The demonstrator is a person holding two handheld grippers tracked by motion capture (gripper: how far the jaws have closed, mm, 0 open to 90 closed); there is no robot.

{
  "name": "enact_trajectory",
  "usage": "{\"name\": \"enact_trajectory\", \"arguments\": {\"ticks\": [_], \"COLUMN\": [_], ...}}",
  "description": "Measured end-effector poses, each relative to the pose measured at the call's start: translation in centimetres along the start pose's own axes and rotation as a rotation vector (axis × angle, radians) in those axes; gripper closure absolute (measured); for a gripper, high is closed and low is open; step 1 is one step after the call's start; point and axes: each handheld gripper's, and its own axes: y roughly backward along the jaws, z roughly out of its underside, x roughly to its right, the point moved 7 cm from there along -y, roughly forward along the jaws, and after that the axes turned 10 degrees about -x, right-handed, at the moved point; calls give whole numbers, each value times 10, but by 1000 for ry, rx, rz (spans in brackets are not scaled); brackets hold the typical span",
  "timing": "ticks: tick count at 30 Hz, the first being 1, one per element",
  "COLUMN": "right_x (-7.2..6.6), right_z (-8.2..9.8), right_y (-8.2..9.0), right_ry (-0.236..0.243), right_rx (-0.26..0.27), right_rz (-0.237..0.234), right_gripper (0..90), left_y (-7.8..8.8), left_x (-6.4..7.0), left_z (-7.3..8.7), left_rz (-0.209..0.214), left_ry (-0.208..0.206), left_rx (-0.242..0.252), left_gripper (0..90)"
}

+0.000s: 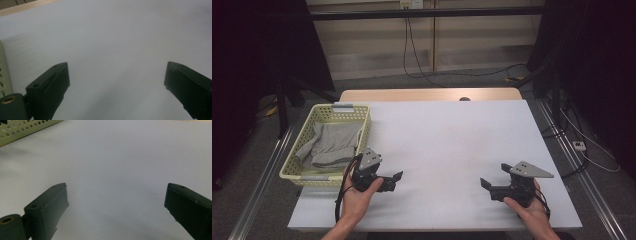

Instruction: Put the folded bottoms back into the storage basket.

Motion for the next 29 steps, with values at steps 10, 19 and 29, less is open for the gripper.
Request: {"name": "enact_trajectory", "arguments": {"ticks": [10,19,29], "right_x": [0,-2,0], "right_z": [0,0,0], "right_y": [3,5,7], "right_ry": [7,16,10], "right_rx": [9,14,18], "right_rz": [3,0,3], "right_gripper": [46,46,46], "left_y": [-3,-15,-15], "left_x": [-1,10,10], "left_z": [13,22,20], "left_rz": [-1,10,7], "left_ry": [13,-7,-2], "left_rx": [-2,-34,-18], "left_gripper": [64,64,64]}}
